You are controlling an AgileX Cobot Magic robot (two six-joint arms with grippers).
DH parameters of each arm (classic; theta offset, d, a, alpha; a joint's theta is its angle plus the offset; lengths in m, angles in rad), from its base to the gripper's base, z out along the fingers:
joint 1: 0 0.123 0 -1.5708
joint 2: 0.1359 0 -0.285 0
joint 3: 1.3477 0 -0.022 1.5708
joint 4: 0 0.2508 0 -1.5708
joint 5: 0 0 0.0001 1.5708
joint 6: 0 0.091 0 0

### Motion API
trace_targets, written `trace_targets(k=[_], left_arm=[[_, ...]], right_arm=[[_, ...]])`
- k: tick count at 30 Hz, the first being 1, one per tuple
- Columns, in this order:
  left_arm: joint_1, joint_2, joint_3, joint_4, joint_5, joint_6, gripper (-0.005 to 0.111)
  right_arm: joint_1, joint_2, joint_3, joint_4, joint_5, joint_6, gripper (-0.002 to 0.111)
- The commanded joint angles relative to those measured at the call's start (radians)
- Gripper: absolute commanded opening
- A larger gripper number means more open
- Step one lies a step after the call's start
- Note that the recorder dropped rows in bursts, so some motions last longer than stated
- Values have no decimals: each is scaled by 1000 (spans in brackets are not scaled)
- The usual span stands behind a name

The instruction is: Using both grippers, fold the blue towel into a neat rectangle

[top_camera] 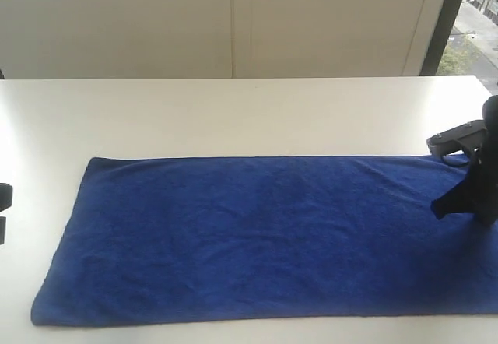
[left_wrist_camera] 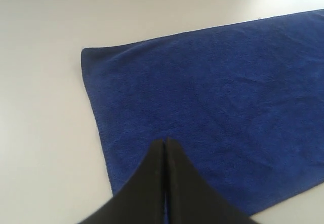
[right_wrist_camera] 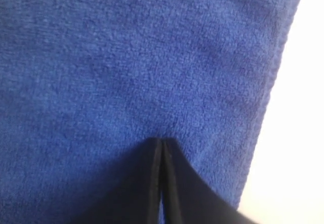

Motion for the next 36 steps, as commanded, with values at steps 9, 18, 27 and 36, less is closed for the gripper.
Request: trace_targets(k=[9, 18, 27, 36], left_arm=[[-3, -7, 5, -4, 9, -6, 0], [-3, -7, 5, -4, 10, -6, 0], [-3, -7, 5, -4, 23, -6, 0], [-3, -7, 5, -4, 23, -8, 0]], right_arm=[[-74, 9, 3, -30, -35, 0, 0], [-122, 9, 3, -72, -99, 0, 0], [-122, -26, 3, -23, -121, 15, 0], [-133, -127, -1, 89, -82, -15, 6]])
